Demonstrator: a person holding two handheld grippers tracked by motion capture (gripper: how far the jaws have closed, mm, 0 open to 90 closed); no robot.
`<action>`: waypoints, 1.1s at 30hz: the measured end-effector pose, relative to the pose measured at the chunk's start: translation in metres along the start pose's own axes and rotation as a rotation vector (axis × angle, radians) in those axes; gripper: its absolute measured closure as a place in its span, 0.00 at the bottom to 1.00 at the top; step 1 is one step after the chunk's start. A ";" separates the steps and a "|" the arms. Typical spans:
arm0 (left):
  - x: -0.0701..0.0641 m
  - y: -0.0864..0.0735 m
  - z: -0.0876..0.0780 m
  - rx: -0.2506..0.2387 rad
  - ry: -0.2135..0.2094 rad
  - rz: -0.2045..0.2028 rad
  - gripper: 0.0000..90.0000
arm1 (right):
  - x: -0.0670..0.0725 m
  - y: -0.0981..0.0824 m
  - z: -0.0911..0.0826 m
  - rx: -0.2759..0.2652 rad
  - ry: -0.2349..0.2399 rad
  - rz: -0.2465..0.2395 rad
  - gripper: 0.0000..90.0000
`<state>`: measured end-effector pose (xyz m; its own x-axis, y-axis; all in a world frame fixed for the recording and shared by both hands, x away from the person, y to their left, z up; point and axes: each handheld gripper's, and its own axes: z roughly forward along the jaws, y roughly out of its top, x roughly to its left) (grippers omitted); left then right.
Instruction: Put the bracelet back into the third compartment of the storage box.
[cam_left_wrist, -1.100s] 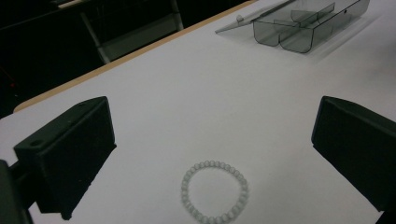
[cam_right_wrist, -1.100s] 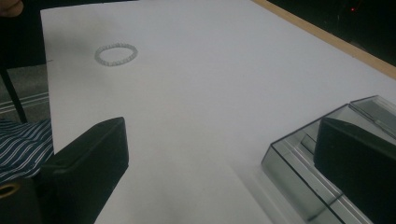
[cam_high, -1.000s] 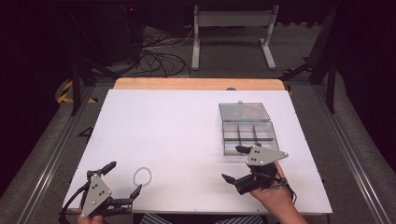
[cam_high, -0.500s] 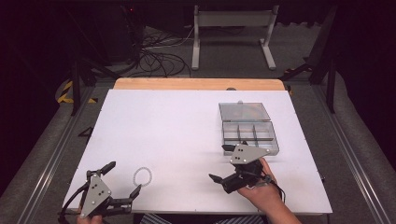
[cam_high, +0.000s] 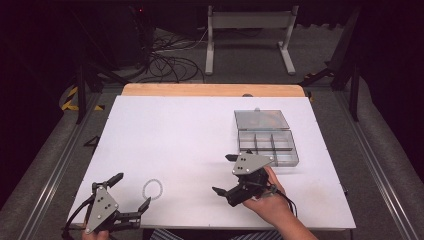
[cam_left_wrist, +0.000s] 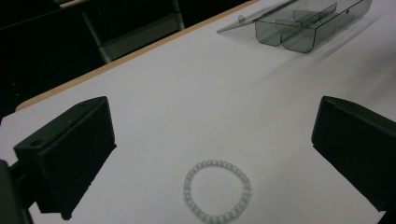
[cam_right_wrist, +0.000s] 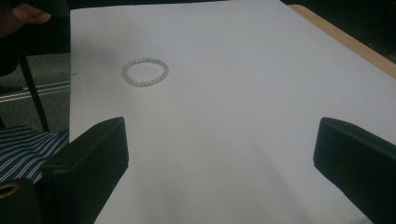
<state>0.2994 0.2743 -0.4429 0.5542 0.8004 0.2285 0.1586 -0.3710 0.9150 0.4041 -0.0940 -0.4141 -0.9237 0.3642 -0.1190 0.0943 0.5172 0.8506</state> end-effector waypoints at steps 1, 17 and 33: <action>-0.001 0.000 0.000 0.001 -0.002 -0.007 0.00 | 0.000 0.000 0.000 0.000 0.000 0.000 0.04; 0.000 0.000 0.000 0.004 -0.002 -0.002 0.00 | 0.001 0.007 0.011 -0.036 0.076 0.087 0.15; 0.002 0.000 0.000 0.001 0.003 0.000 0.00 | 0.010 0.017 0.048 0.006 0.078 0.049 0.29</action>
<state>0.3001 0.2761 -0.4428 0.5520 0.8016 0.2294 0.1591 -0.3714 0.9147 0.4138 -0.0444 -0.4251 -0.9441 0.3277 -0.0367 0.1420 0.5046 0.8516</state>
